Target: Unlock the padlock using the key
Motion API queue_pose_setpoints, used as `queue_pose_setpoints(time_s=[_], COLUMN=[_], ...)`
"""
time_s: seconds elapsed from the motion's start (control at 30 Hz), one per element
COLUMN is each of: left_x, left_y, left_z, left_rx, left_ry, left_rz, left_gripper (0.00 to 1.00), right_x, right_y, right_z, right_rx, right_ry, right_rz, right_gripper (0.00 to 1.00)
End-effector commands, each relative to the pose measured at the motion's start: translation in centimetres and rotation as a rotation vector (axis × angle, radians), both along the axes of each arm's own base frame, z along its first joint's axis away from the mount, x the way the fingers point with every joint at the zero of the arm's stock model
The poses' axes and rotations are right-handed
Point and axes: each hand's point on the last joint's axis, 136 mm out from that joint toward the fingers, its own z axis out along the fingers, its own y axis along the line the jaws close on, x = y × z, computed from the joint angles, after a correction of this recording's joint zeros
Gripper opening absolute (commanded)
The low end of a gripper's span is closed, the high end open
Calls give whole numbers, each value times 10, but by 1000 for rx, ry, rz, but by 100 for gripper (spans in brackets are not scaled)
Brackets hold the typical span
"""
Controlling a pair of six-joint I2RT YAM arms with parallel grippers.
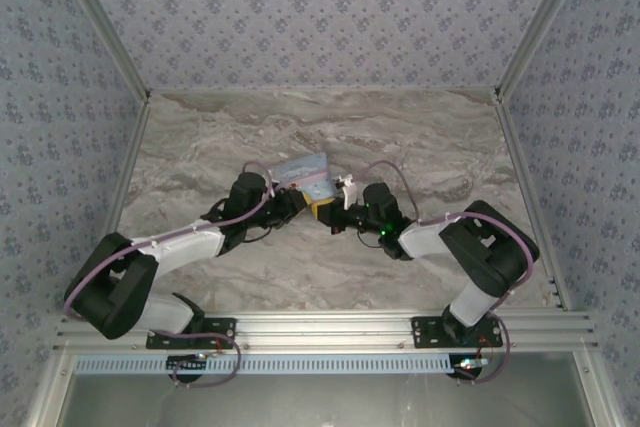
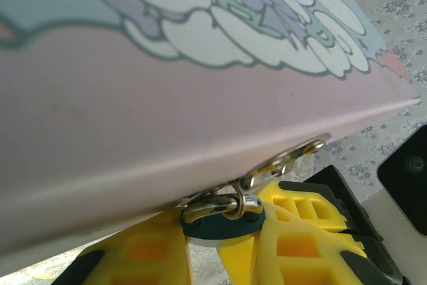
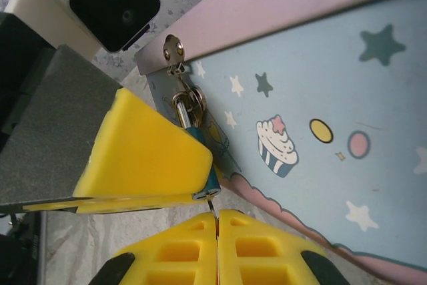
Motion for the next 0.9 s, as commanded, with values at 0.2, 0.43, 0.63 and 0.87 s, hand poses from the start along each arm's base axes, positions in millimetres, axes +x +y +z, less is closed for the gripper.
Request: queue_pose_setpoints(time_s=[0.2, 0.43, 0.63, 0.87], left_x=[-9, -8, -8, -8], left_y=[-8, -8, -8, -9], left_z=[13, 13, 14, 15], left_rx=[-43, -46, -52, -55], left_ry=[-42, -45, -47, -51], left_rz=[-54, -50, -50, -50], left_gripper=[20, 20, 20, 20], right_x=[9, 12, 16, 20], right_y=[19, 16, 14, 13], right_z=[54, 64, 70, 79], right_rx=[243, 308, 366, 424], right_ry=[73, 125, 179, 229], right_rz=[11, -19, -45, -69], right_gripper=[9, 9, 9, 9])
